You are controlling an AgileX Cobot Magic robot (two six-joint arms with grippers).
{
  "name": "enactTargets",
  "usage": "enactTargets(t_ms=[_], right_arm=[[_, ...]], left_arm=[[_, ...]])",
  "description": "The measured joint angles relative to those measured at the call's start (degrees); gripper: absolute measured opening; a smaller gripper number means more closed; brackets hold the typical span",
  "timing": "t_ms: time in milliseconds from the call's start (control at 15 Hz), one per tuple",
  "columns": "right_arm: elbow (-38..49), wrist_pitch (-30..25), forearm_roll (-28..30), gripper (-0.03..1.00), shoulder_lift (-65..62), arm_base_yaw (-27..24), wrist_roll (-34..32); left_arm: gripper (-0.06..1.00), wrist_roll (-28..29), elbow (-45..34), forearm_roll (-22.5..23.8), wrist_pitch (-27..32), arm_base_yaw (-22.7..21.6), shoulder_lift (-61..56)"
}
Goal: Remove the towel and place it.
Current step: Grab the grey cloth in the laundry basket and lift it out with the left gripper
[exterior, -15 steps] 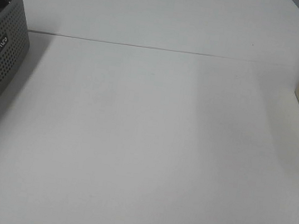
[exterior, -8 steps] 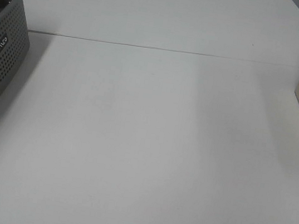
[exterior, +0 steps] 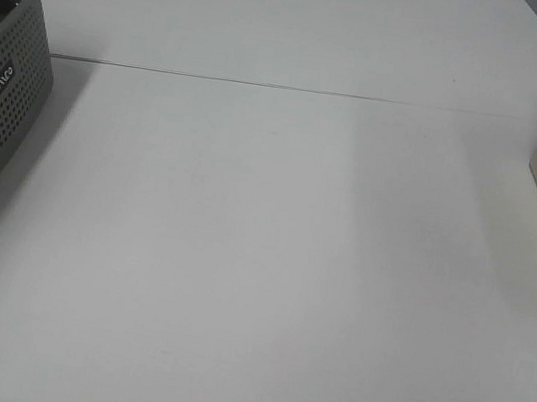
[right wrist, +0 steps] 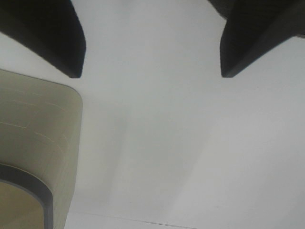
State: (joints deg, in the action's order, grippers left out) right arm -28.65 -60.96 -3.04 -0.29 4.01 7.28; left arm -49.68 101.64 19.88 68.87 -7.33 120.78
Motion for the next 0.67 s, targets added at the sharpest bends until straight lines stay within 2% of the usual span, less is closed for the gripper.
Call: enactTargets(t_ms=[200,400,667], right_arm=[[0.00,0.00,0.00,0.76,0.00,0.00,0.00],[0.00,0.00,0.00,0.76,0.00,0.00,0.00],[0.00,0.00,0.00,0.76,0.00,0.00,0.00]], left_arm=[[0.08,0.86,0.06,0.23,0.23,0.00,-0.34],[0.00,1.95,0.06,0.23,0.29,0.00,-1.49],[0.00,4.24,2.52,-1.32,0.46,0.00,-8.42]])
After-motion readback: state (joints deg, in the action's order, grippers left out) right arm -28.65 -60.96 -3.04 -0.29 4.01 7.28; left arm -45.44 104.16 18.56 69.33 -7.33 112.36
